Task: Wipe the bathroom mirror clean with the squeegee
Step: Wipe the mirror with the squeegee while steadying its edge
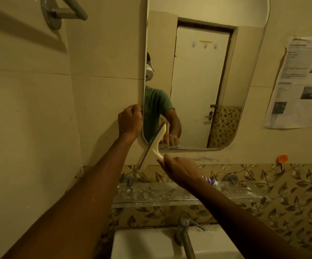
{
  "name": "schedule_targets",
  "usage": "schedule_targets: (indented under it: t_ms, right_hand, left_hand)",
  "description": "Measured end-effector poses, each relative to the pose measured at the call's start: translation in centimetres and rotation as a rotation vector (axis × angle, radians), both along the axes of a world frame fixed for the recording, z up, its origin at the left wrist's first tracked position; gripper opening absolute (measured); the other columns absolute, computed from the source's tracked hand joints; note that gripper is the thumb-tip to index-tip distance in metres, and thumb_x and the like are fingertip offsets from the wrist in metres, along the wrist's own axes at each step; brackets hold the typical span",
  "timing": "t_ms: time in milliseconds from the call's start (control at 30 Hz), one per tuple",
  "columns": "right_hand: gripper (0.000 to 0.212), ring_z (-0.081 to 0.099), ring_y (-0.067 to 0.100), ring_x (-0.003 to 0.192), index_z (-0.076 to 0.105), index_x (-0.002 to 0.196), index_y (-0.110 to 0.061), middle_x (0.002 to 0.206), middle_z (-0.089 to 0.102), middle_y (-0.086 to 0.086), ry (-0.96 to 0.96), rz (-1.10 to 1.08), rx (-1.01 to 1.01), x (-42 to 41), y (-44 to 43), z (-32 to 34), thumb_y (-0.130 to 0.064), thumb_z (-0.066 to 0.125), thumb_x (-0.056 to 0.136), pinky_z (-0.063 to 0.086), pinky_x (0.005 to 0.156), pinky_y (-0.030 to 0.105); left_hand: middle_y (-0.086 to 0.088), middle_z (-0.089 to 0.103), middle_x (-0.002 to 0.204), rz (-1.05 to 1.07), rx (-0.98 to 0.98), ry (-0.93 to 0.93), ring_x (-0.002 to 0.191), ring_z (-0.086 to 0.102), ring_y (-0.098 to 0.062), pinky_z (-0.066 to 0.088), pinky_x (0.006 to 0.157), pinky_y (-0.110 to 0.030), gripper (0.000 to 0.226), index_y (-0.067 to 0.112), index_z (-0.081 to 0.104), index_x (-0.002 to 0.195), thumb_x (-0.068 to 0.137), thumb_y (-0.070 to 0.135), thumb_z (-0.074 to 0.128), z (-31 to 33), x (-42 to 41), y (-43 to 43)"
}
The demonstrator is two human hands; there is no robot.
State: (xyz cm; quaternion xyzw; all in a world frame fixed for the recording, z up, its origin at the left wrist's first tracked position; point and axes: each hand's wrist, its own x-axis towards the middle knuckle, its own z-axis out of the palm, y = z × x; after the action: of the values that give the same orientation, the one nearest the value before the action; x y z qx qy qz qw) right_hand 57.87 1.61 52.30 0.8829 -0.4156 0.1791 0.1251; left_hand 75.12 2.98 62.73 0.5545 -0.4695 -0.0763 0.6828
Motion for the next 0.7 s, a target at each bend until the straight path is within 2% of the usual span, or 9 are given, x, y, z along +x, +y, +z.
schedule_targets:
  t_ms: [100,200,300,367,467,567,700]
  right_hand:
    - [0.04,0.044,0.01,0.047,0.054,0.093,-0.021,0.061,0.047,-0.007,-0.062,-0.04,0.011,-2.1,-1.6,-1.1,-0.05,0.027,0.101,0.044,0.047,0.026]
    - [0.047,0.045,0.008,0.044,0.059,0.092,-0.021,0.057,0.047,-0.008,-0.089,-0.094,0.029,-6.6,-2.4,-3.1,-0.05,0.023,0.101,0.029,0.042,0.017]
    - [0.047,0.044,0.006,0.043,0.063,0.1,-0.02,0.056,0.045,-0.009,-0.057,-0.196,0.019,-10.8,-2.1,-4.4,-0.046,0.023,0.102,0.028,0.04,0.015]
    - [0.044,0.045,0.005,0.045,0.06,0.106,-0.021,0.057,0.045,-0.009,-0.023,-0.227,-0.027,-11.4,-1.4,-4.0,-0.047,0.024,0.102,0.031,0.041,0.015]
    - [0.043,0.041,0.004,0.043,0.056,0.102,-0.023,0.057,0.044,-0.008,-0.034,-0.12,-0.087,-8.1,-0.1,-2.1,-0.05,0.022,0.101,0.026,0.041,0.012]
    - [0.054,0.034,0.005,0.042,0.053,0.097,-0.023,0.057,0.04,-0.008,-0.039,0.022,-0.154,-2.8,1.0,0.3,-0.056,0.011,0.095,0.027,0.042,0.017]
    - [0.06,0.031,0.009,0.037,0.056,0.081,-0.022,0.049,0.034,-0.007,0.003,0.023,-0.209,0.6,-0.3,2.4,-0.055,0.008,0.095,0.021,0.041,0.022]
  left_hand:
    - [-0.026,0.065,0.081,0.005,0.005,0.006,0.08,0.064,-0.039,0.054,0.077,-0.056,0.042,0.0,0.062,0.076,0.089,0.032,0.037,0.1,-0.1,0.0]
    - [-0.026,0.066,0.08,0.02,0.002,-0.008,0.076,0.063,-0.039,0.053,0.073,-0.053,0.046,-0.004,0.061,0.079,0.088,0.034,0.037,0.1,-0.2,0.0]
    - [-0.023,0.062,0.073,0.047,0.0,-0.054,0.065,0.057,-0.029,0.052,0.066,-0.048,0.045,-0.006,0.059,0.076,0.091,0.03,0.036,0.2,-0.3,0.2]
    - [-0.024,0.063,0.076,0.063,0.002,-0.065,0.066,0.055,-0.027,0.051,0.066,-0.047,0.043,-0.006,0.059,0.077,0.094,0.027,0.037,0.1,-0.4,0.2]
    - [-0.027,0.066,0.083,0.05,0.009,-0.04,0.071,0.06,-0.032,0.053,0.07,-0.049,0.043,-0.005,0.061,0.081,0.094,0.027,0.037,0.2,-0.4,0.2]
    - [-0.027,0.066,0.086,0.013,0.021,0.009,0.083,0.064,-0.04,0.054,0.078,-0.053,0.045,-0.004,0.062,0.082,0.092,0.031,0.036,0.3,-0.5,0.4]
    - [-0.026,0.066,0.086,0.003,0.04,0.031,0.084,0.064,-0.039,0.054,0.081,-0.055,0.042,0.006,0.06,0.073,0.089,0.035,0.033,0.5,-0.6,0.7]
